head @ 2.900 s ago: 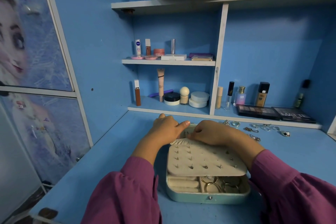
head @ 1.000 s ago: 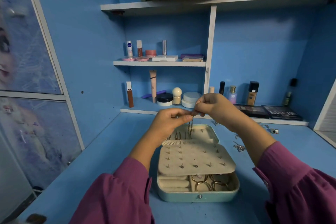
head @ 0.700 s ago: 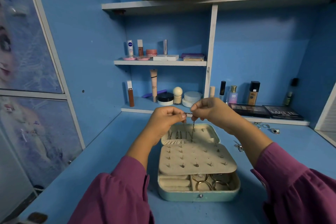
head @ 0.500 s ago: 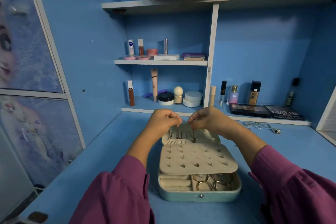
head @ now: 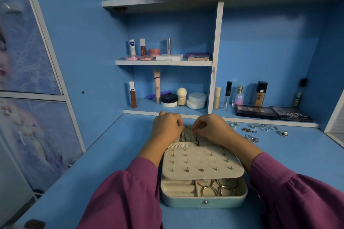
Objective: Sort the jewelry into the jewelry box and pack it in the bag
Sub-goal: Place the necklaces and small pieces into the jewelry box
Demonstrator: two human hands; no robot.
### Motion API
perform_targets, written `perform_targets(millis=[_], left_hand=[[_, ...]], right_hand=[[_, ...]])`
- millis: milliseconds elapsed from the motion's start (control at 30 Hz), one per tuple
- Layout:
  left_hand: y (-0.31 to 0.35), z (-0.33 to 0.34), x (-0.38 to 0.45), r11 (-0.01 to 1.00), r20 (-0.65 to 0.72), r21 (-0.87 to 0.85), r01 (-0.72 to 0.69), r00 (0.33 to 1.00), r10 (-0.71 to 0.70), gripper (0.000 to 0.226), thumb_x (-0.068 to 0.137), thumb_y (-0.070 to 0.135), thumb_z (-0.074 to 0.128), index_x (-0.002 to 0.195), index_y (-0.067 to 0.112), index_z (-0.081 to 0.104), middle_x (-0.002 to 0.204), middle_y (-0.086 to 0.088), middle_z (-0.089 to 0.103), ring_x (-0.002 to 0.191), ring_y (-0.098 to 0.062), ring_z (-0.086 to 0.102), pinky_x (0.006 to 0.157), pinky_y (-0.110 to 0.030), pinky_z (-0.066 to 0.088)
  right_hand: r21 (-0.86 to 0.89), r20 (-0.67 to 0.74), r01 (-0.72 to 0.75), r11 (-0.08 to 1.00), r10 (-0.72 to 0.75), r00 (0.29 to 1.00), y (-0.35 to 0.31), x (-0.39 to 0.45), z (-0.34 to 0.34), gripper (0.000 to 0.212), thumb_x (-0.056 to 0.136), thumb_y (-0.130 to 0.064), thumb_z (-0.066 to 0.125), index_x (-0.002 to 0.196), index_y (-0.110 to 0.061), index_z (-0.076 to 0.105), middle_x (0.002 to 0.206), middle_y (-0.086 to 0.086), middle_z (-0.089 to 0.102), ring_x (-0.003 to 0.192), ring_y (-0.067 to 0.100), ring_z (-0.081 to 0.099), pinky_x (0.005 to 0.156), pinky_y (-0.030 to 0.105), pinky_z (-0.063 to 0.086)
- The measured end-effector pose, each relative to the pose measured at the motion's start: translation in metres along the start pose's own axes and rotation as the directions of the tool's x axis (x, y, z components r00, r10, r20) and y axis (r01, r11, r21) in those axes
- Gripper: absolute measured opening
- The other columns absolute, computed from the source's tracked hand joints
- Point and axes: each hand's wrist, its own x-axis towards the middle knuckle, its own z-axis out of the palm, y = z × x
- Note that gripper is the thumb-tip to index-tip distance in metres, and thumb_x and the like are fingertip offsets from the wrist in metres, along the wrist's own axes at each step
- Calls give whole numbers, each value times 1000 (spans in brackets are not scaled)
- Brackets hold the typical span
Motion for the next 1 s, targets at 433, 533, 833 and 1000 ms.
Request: perform_targets(millis=[433, 533, 833, 1000], left_hand=[[11, 2, -3, 996, 71, 9, -93, 993, 92, 15, 90, 17, 56, 93, 29, 63, 98, 0, 50, 96, -19, 47, 81, -34, 48], [14, -1, -3, 982, 106, 97, -165, 982, 155, 18, 95, 16, 50, 102, 26, 65, 96, 5, 52, 98, -15, 39, 84, -29, 38], [10, 0, -1, 944, 161, 237, -228, 968, 193, 31, 94, 21, 47, 109, 35, 70, 102, 4, 53, 104, -19, 37, 91, -30, 31], [10, -4, -3, 949, 210, 234, -210, 964, 162, 31, 93, 25, 46, 106, 36, 72, 99, 4, 49, 103, -20, 36, 89, -30, 30]], right_hand=[[-146, -27, -14, 989, 10, 1000, 3, -1, -3, 16, 82, -11, 61, 89, -18, 73, 85, -5, 60, 82, 16, 62, 75, 32, 54], [-169, -21, -10, 986, 7, 1000, 5, 1, -2, 18, 82, -10, 61, 91, -19, 74, 91, -2, 66, 84, 16, 61, 77, 32, 54], [-165, 15, -7, 986, 9, 1000, 7, 4, 1, 19, 85, -18, 61, 95, -24, 76, 92, -2, 72, 83, 16, 63, 78, 34, 55], [-184, 57, -14, 983, 25, 998, 6, 3, 1, 22, 82, -23, 59, 95, -27, 76, 89, -2, 72, 80, 15, 63, 75, 35, 56]])
